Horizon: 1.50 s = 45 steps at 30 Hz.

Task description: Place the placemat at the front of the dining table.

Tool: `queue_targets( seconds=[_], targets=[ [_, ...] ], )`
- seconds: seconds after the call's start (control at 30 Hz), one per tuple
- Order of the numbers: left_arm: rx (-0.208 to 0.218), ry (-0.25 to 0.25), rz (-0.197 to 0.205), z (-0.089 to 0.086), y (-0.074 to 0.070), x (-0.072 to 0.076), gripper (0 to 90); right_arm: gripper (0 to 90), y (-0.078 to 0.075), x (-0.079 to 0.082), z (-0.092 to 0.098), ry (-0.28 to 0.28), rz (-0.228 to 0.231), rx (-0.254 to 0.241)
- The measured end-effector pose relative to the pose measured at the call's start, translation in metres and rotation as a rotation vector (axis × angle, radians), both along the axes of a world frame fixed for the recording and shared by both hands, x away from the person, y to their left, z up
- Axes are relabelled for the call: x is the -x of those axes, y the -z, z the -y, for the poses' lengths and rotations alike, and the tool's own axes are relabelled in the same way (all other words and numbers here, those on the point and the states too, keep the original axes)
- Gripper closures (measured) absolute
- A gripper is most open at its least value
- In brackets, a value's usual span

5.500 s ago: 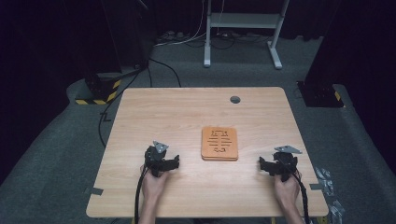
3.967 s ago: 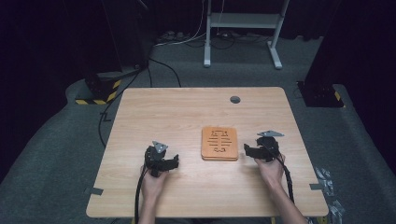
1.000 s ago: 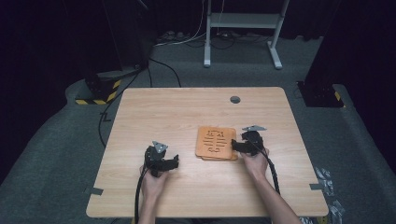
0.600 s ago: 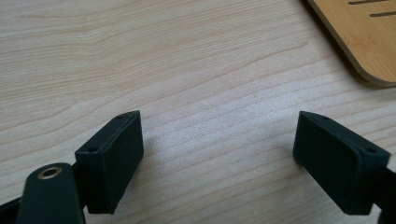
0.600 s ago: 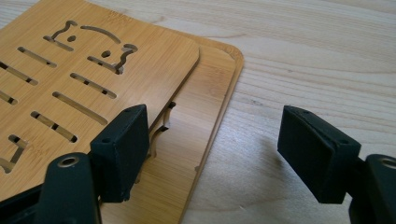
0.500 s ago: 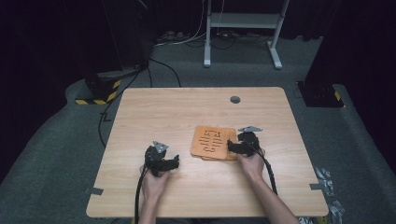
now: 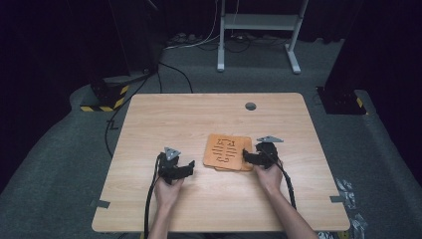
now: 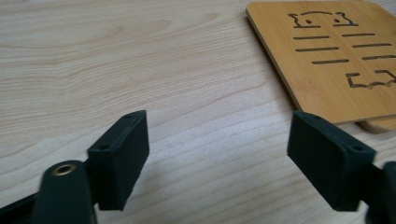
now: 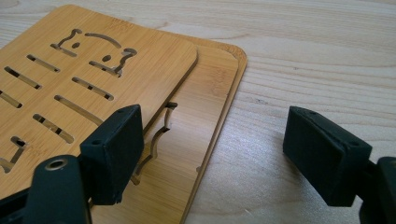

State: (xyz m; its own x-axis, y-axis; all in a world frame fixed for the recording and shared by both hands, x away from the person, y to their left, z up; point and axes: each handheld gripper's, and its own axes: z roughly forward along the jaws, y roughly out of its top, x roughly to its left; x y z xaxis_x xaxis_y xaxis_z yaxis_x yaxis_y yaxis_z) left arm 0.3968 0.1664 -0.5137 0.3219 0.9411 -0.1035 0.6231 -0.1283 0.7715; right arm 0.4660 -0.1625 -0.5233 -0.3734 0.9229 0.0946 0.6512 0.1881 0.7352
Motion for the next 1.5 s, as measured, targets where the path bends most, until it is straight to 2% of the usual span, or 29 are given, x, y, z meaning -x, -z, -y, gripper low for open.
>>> queue_targets(
  seconds=[0.03, 0.13, 0.27, 0.37, 0.57, 0.67, 0.77, 0.9, 1.13, 1.17, 1.5],
  targets=[
    [-0.002, 0.011, 0.01, 0.005, -0.003, -0.003, 20.5, 20.5, 0.0, 0.0, 0.0, 0.001, 0.001, 0.0],
    [0.005, 0.028, 0.0, 0.011, -0.006, -0.008, 20.4, 21.3, 0.0, 0.0, 0.0, -0.002, 0.0, 0.001],
    [0.012, 0.054, 0.009, 0.03, -0.012, -0.018, 20.4, 22.6, 0.0, 0.001, -0.001, -0.004, 0.002, -0.003],
    [0.015, 0.063, 0.014, 0.038, -0.012, -0.022, 20.7, 22.9, 0.0, 0.001, -0.002, -0.001, 0.009, 0.003],
    [-0.008, 0.081, 0.009, 0.051, -0.011, -0.029, 20.4, 24.0, 0.0, 0.004, -0.005, 0.003, 0.038, 0.027],
    [-0.018, 0.083, 0.003, 0.053, -0.009, -0.03, 20.3, 24.0, -0.001, 0.004, -0.005, 0.0, 0.032, 0.03],
    [-0.053, 0.079, -0.005, 0.055, -0.005, -0.032, 20.8, 24.3, -0.001, 0.004, -0.005, -0.001, 0.034, 0.031],
    [-0.086, 0.067, 0.008, 0.056, -0.003, -0.031, 23.7, 24.4, -0.001, 0.004, -0.004, -0.002, 0.022, 0.02],
    [-0.122, 0.065, 0.02, 0.057, 0.002, -0.032, 25.7, 24.4, 0.0, 0.003, -0.004, 0.0, 0.035, 0.025],
    [-0.103, 0.055, 0.025, 0.056, 0.003, -0.031, 26.0, 24.4, 0.0, 0.003, -0.004, 0.0, 0.035, 0.025],
    [-0.076, 0.05, 0.072, 0.054, 0.009, -0.027, 27.2, 24.3, -0.001, 0.003, -0.004, 0.0, 0.024, 0.016]
  ],
)
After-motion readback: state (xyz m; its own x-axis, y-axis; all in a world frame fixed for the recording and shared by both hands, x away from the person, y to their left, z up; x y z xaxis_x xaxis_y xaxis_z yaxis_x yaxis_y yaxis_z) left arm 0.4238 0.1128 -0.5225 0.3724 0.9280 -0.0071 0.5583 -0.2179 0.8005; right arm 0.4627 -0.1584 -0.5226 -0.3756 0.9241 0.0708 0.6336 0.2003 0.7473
